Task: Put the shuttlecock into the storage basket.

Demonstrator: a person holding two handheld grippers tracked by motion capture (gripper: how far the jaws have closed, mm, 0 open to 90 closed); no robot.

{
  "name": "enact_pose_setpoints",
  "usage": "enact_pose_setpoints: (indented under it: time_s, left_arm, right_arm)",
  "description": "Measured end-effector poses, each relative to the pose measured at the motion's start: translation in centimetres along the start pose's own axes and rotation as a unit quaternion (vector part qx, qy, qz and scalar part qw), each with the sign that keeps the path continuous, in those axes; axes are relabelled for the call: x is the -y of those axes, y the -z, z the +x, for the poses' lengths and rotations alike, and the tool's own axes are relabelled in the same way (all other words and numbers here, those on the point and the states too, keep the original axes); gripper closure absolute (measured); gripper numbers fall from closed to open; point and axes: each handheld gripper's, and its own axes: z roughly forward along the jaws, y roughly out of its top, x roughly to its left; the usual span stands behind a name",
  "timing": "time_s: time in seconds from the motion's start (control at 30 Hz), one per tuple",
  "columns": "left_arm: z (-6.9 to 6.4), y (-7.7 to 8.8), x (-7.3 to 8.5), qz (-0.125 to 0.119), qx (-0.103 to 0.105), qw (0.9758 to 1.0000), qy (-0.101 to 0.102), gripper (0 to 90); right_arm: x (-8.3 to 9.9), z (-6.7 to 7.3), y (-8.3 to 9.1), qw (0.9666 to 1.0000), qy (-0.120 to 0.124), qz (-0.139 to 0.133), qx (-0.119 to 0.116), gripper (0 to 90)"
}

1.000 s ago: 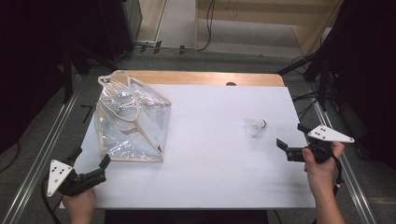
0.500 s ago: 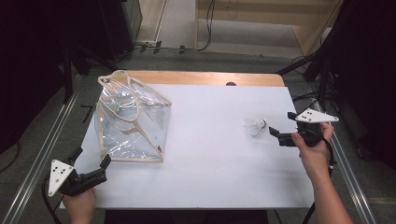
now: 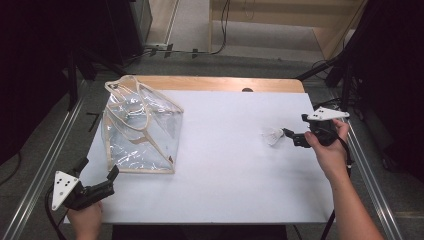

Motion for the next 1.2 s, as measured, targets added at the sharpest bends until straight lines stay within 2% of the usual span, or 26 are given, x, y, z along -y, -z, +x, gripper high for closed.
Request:
enact_pose_setpoints:
  time_s: [0.07, 0.1, 0.13, 0.2, 0.23, 0.27, 0.3, 0.33, 0.4, 0.43, 0.5, 0.67, 0.7, 0.8, 0.9, 1.07, 1.2]
  left_arm:
    - [0.0, 0.0, 0.0, 0.0, 0.0, 1.0, 0.0, 0.0]
    - [0.0, 0.0, 0.0, 0.001, 0.0, 1.0, -0.001, 0.0]
    - [0.0, 0.0, 0.0, 0.001, 0.0, 1.0, -0.001, 0.0]
    - [0.0, 0.0, 0.0, 0.001, 0.0, 1.0, -0.001, 0.0]
    - [0.0, 0.0, 0.0, 0.001, 0.0, 1.0, -0.001, 0.0]
    - [0.0, 0.0, 0.0, 0.001, 0.0, 1.0, -0.001, 0.0]
    - [0.0, 0.0, 0.0, 0.001, 0.0, 1.0, -0.001, 0.0]
    - [0.0, 0.0, 0.0, 0.001, -0.001, 1.0, -0.003, 0.0]
    - [-0.1, 0.0, 0.0, 0.001, 0.0, 1.0, -0.004, 0.0]
    - [-0.1, 0.0, 0.0, 0.001, 0.0, 1.0, -0.004, 0.0]
    - [-0.1, 0.0, 0.0, 0.001, 0.0, 1.0, -0.004, 0.0]
    - [-0.1, 0.0, 0.0, 0.001, -0.001, 1.0, -0.003, 0.0]
    - [-0.1, 0.0, 0.0, 0.001, -0.001, 1.0, -0.003, 0.0]
    - [-0.1, 0.0, 0.0, 0.001, 0.0, 1.0, -0.003, 0.0]
    - [-0.1, 0.0, 0.0, 0.001, 0.0, 1.0, -0.003, 0.0]
    - [-0.1, 0.0, 0.0, 0.001, 0.0, 1.0, -0.003, 0.0]
    - [-0.1, -0.1, 0.0, 0.002, 0.0, 1.0, -0.004, 0.0]
  right_arm:
    - [0.1, -0.3, -0.6, 0.9999, -0.01, 0.013, 0.005, 25.5]
    - [0.1, -0.3, -0.6, 0.9999, -0.01, 0.013, 0.005, 25.5]
    - [0.3, -0.6, -1.1, 0.9996, -0.019, 0.022, -0.003, 31.6]
    - [0.6, -0.6, -1.5, 0.9992, -0.023, 0.031, -0.004, 44.2]
    - [0.6, -0.6, -1.5, 0.9992, -0.023, 0.031, -0.004, 44.2]
    - [0.9, -0.6, -1.8, 0.9988, -0.028, 0.038, -0.013, 54.1]
    - [0.9, -0.6, -1.8, 0.9988, -0.028, 0.038, -0.013, 54.1]
    - [1.2, -0.6, -1.9, 0.9984, -0.032, 0.039, -0.023, 65.8]
    - [1.5, -0.4, -2.1, 0.9984, -0.023, 0.047, -0.02, 74.4]
    - [1.5, -0.4, -2.1, 0.9984, -0.023, 0.047, -0.02, 74.4]
    - [1.7, -0.3, -2.6, 0.9975, -0.013, 0.064, -0.026, 83.9]
    - [1.8, 0.1, -3.5, 0.9949, 0.005, 0.094, -0.037, 87.2]
    - [1.8, 0.1, -3.5, 0.9949, 0.005, 0.094, -0.037, 87.2]
    - [2.1, 0.4, -4.3, 0.9921, 0.009, 0.116, -0.048, 87.3]
    - [2.1, 0.6, -4.8, 0.9903, 0.007, 0.131, -0.047, 87.4]
    - [2.0, 0.7, -5.4, 0.9899, 0.01, 0.133, -0.048, 87.3]
    - [2.0, 0.5, -5.8, 0.9906, 0.003, 0.13, -0.044, 87.3]
